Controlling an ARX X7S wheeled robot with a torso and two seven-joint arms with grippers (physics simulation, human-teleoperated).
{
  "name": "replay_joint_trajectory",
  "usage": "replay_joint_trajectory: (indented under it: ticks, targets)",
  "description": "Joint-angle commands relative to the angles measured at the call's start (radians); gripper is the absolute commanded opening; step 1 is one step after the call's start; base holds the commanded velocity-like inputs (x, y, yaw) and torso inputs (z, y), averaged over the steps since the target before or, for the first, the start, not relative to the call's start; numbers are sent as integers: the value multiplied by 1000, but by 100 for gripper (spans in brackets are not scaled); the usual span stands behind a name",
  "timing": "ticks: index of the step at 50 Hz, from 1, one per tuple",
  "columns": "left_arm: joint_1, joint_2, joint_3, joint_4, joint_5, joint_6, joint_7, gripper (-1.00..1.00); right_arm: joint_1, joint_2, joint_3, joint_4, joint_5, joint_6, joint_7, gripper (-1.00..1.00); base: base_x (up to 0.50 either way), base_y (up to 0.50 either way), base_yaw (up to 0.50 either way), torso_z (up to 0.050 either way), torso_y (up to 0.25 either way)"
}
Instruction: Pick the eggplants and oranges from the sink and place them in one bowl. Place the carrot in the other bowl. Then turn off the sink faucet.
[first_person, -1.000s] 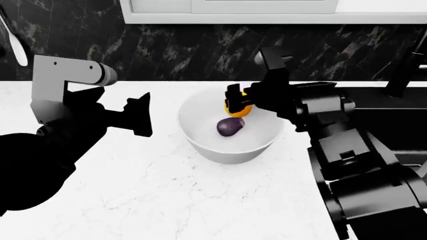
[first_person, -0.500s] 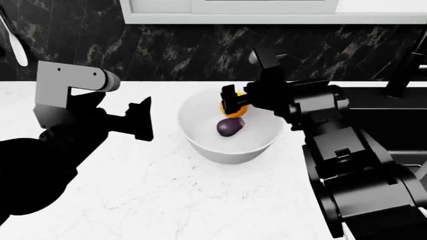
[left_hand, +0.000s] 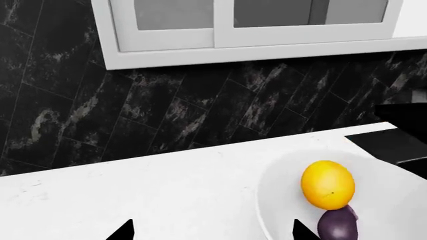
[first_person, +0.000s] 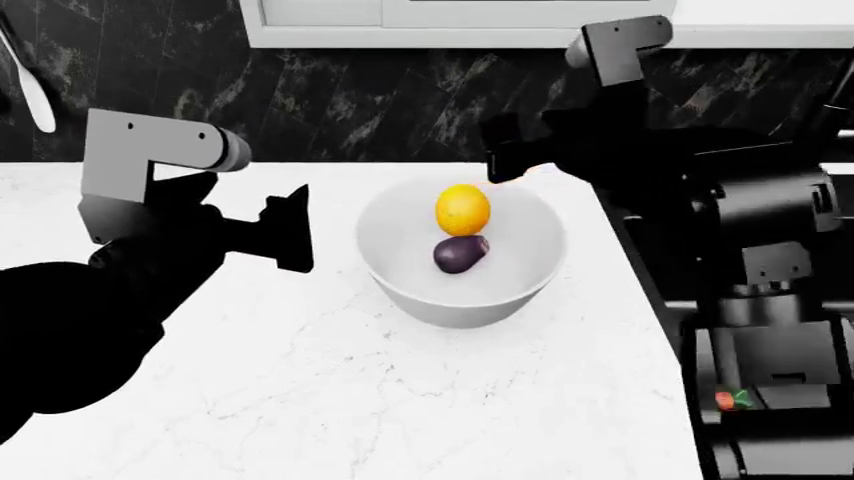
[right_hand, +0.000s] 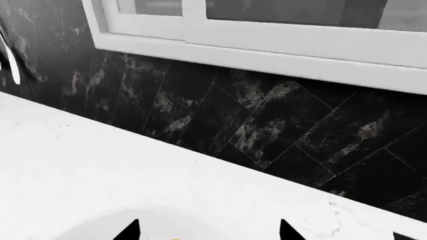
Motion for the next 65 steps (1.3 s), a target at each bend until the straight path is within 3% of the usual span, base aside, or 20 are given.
replay_joint_trajectory:
  ticks: [1,6,13,23,25,44,65]
  targets:
    - [-18,27,12,-35,25,0,14,100,-219,159,220,-593,117,280,137,100,0,0,0,0,0]
    - [-3,34,16,-41,38,12,19,100,-402,173,395,-827,181,359,177,100,0,0,0,0,0]
    - [7,20,6,-32,31,20,17,100,-563,180,533,-989,213,363,191,100,0,0,0,0,0]
    - [21,17,2,-16,22,27,4,100,-609,180,552,-999,201,356,217,100,-12,0,0,0,0]
    - [22,21,2,-16,24,29,0,100,-632,234,458,-1005,153,341,240,100,-201,0,0,0,0]
    - [26,4,-8,0,7,31,0,100,-672,198,501,-980,161,302,246,100,-410,-8,0,0,0]
    - [31,10,-6,9,4,34,-15,100,-718,213,539,-1008,151,250,259,100,-26,-435,0,0,0]
